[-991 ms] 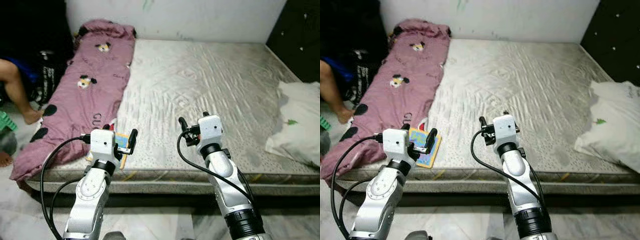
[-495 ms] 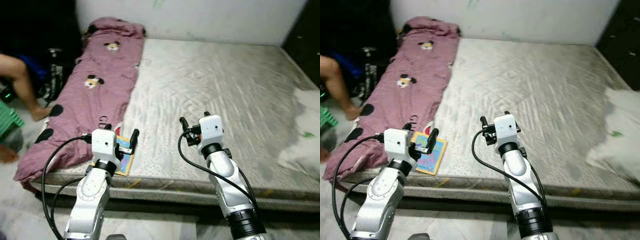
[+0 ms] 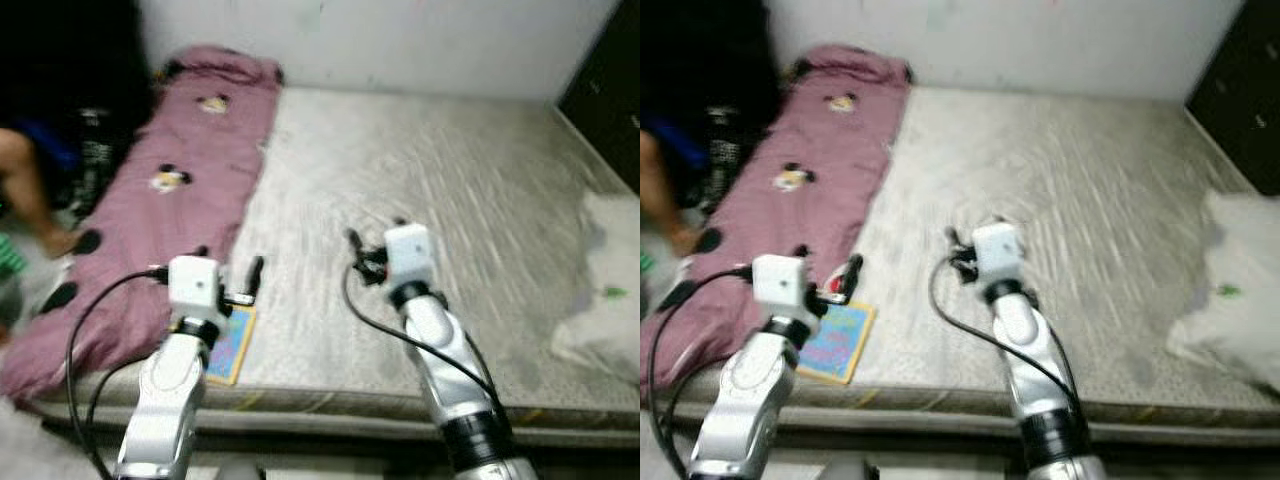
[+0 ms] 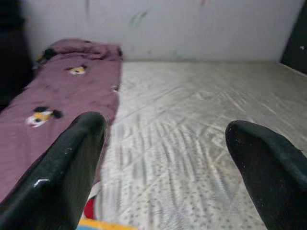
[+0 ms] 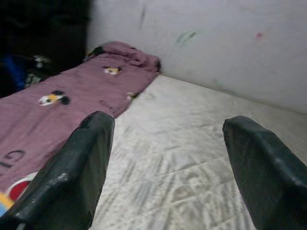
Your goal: Clean up the room
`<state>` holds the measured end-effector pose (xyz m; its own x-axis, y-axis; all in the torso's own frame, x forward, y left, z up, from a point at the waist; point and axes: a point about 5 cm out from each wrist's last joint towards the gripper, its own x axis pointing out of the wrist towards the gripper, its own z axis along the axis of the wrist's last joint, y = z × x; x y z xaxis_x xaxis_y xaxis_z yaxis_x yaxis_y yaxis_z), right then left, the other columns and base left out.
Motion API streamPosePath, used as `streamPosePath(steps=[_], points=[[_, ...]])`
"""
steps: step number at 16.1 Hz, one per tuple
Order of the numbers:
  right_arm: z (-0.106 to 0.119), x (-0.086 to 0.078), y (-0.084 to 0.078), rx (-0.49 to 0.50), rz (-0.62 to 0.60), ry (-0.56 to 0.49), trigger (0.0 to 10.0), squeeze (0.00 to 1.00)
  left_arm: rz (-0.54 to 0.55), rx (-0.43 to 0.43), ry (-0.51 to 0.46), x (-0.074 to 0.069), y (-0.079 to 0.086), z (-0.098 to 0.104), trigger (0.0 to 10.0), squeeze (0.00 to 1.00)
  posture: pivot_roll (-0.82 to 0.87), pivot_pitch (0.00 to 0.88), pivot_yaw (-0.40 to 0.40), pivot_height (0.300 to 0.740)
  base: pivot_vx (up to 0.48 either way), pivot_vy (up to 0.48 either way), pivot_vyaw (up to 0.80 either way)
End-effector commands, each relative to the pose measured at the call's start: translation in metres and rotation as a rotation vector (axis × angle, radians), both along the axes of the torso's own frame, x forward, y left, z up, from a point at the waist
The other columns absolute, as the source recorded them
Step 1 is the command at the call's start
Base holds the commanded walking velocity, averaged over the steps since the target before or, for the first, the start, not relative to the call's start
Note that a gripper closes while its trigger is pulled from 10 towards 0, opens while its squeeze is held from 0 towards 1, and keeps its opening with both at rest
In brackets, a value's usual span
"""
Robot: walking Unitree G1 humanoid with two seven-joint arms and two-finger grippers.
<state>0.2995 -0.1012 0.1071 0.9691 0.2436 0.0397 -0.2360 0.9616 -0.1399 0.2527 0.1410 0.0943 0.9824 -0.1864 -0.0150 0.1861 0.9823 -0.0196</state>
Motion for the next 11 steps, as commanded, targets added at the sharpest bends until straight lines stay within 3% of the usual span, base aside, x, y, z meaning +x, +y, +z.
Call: streamPosePath(steps=[1, 11], points=[[-0.0032, -0.0007, -0.0142, -0.014, -0.046, 0.011, 10.0, 0.00, -0.032, -0.017, 0.005, 0.0006, -0.0096, 0.0006, 10.0, 0.00, 0.08, 0.000, -0.032, 0.740, 0.000, 0.000, 0.00], [-0.0032, 0.0005, -0.0160, 0.013, -0.057, 0.014, 10.0, 0.00, -0.023, -0.007, 0.001, 0.0019, -0.0091, 0.0010, 10.0, 0.00, 0.07, 0.000, -0.032, 0.740, 0.000, -0.025, 0.00]])
